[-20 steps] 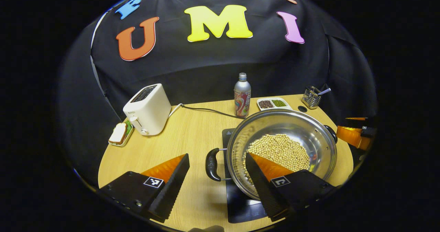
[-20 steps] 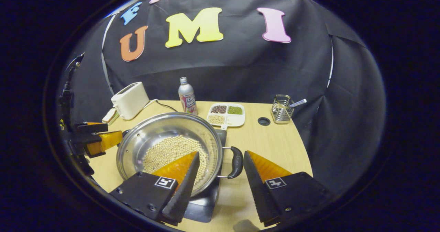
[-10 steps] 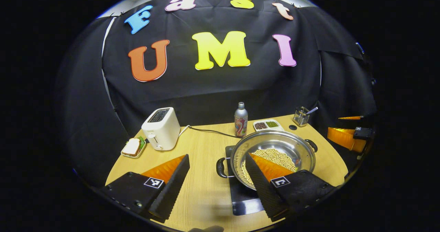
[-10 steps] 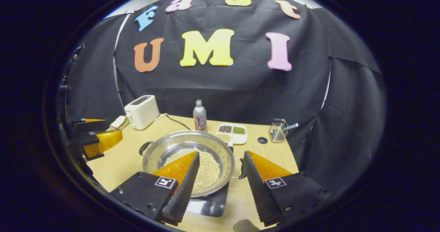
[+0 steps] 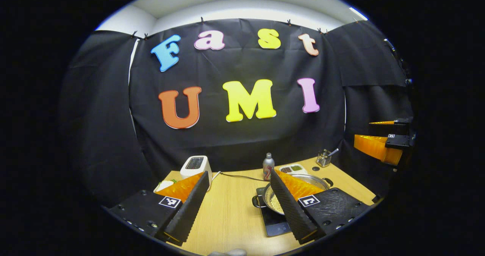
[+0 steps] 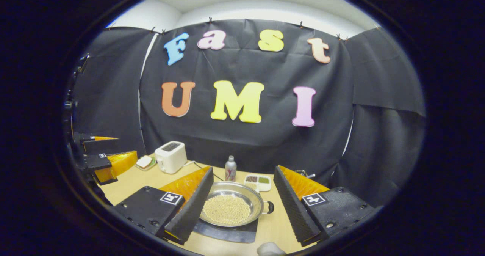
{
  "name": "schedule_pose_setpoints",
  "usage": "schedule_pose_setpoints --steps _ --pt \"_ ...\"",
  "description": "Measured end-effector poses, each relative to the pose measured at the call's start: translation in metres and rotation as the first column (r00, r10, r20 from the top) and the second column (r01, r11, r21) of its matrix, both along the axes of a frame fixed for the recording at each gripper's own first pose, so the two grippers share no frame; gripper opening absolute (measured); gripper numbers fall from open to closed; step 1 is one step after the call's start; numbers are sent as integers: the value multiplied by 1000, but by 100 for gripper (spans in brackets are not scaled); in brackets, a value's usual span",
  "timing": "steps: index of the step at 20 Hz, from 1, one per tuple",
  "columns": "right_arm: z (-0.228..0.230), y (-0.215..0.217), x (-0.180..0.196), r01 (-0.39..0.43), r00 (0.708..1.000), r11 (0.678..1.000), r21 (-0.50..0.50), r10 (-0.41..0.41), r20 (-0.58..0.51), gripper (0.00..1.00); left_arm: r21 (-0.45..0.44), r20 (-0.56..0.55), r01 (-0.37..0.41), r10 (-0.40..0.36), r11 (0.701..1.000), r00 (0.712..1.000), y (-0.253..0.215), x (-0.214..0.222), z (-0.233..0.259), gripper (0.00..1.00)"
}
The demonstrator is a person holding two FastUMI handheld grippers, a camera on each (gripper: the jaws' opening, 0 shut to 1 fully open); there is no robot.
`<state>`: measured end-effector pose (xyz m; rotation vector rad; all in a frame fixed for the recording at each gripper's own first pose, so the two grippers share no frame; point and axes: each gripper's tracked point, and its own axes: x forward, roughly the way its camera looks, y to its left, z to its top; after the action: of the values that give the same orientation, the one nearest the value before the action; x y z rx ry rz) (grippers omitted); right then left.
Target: First push the handle of the pot to place it horizontally, then grasp the pot with both hands and set it on the induction cooktop.
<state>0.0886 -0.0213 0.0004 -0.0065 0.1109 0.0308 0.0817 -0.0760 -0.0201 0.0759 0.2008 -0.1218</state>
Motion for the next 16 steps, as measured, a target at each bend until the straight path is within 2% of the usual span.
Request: schedule_pose_setpoints --steps 3,7,12,16 --pt "38 5 -29 11 997 999 36 -13 80 100 -30 75 -11 14 999 997 18 -28 39 96" --pt "68 3 -62 36 987 995 97 -51 151 100 -72 114 -28 36 997 993 42 -52 66 96" --pt "73 -6 -87 79 982 991 107 -96 163 100 -80 140 -69 80 994 987 72 -73 79 96" --pt "69 -9 -99 99 979 988 121 -118 164 100 -81 156 -80 92 993 984 79 -78 81 96"
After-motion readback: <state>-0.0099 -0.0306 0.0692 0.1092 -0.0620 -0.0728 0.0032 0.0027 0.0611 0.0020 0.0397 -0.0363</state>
